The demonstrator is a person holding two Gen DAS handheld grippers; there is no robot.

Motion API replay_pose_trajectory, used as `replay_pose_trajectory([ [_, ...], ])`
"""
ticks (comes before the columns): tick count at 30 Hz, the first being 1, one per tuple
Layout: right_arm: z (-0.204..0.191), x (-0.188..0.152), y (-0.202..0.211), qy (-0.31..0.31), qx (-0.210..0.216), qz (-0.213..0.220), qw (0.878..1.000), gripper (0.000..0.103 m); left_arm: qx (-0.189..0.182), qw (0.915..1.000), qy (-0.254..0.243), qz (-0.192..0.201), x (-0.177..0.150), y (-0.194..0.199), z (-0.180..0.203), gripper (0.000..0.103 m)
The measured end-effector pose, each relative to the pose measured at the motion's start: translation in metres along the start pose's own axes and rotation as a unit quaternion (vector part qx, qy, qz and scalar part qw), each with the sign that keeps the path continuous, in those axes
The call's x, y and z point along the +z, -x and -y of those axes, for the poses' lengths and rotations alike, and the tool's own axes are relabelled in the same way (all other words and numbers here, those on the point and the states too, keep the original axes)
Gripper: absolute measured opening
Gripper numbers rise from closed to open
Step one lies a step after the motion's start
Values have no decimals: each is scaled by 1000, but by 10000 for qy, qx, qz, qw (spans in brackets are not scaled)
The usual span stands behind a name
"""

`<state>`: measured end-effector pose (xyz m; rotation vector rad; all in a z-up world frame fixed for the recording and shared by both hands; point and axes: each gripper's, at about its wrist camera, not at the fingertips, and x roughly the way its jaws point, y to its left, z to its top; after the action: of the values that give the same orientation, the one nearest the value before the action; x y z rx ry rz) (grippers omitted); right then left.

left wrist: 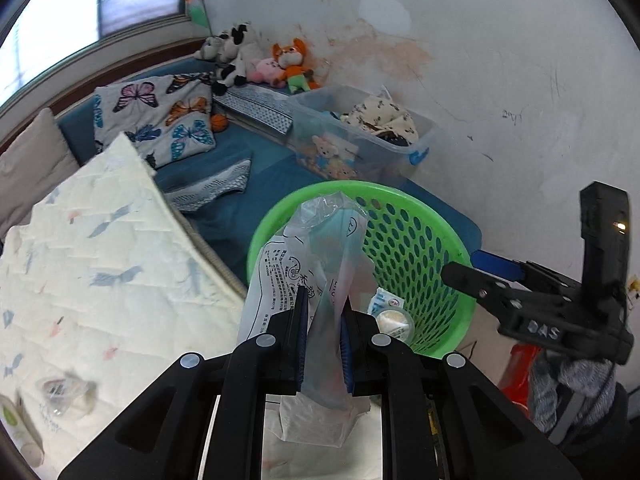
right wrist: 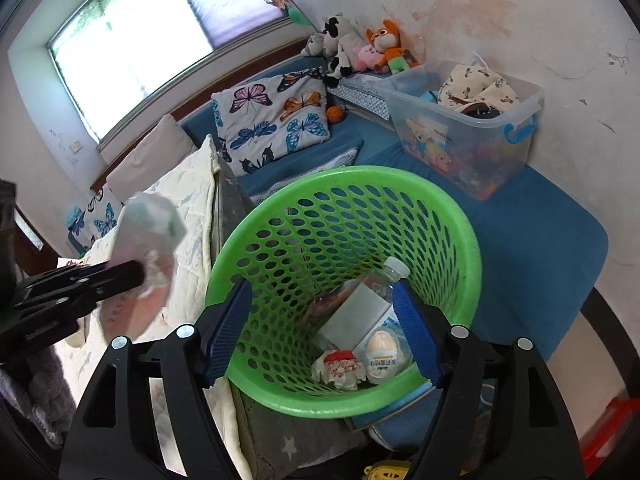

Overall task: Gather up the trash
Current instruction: 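Drop the tissue and clear plastic bag into the green basket, opening both tools, then move both tools back over the bed toward the remaining cups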

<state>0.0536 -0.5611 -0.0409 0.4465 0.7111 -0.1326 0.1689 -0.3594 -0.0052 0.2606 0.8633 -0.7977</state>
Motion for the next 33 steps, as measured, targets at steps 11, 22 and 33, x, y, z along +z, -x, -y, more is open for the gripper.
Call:
replay_pose_trajectory([
  [11,13,-11,7,-142,-4,-18,9999,75,-212,9992,104,-326,9,-46,17,16],
  [22,11,-14,7,-159,60,-25,9999,75,-240,9995,158,-109,6,-40,15,53],
  [33,-21,-17,15,95,261,26,9996,76,-80,9990,417,106,-20,10,-14,53],
])
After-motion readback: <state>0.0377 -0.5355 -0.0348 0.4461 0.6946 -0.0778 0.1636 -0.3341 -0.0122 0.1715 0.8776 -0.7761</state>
